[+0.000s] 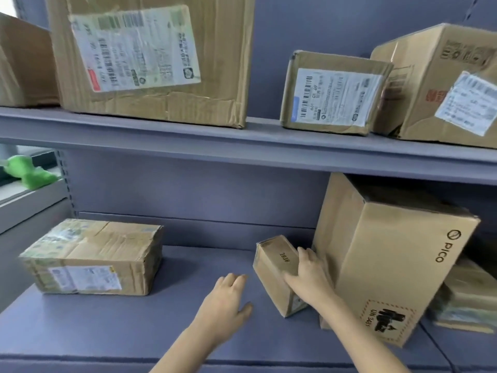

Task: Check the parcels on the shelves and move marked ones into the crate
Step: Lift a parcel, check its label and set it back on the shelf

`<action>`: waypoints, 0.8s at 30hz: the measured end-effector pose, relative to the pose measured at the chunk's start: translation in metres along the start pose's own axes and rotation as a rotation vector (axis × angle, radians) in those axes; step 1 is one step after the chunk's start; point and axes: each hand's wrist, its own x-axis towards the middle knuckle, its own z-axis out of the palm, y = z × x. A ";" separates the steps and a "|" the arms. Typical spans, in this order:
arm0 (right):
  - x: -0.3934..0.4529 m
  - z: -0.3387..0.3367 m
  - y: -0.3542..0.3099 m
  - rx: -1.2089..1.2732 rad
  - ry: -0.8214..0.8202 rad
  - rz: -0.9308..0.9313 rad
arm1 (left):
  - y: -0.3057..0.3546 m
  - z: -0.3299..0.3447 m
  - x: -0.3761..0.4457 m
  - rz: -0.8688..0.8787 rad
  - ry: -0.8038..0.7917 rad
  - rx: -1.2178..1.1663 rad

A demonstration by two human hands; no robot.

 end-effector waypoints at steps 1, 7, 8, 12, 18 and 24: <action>0.005 -0.001 0.002 -0.003 -0.007 0.020 | 0.002 0.003 0.006 0.011 -0.002 -0.009; 0.026 -0.001 0.015 0.072 -0.098 0.064 | 0.021 0.014 0.039 0.034 -0.011 -0.024; 0.029 0.002 0.016 0.065 -0.106 0.062 | 0.024 0.016 0.044 0.030 -0.016 -0.015; 0.041 0.019 0.019 0.082 -0.145 0.096 | 0.025 0.023 0.062 -0.016 -0.028 0.006; 0.041 0.030 0.014 0.165 -0.115 0.075 | 0.013 0.031 0.069 -0.061 -0.074 -0.061; 0.024 0.040 0.001 0.368 -0.065 0.053 | -0.005 0.024 0.064 -0.184 -0.044 -0.381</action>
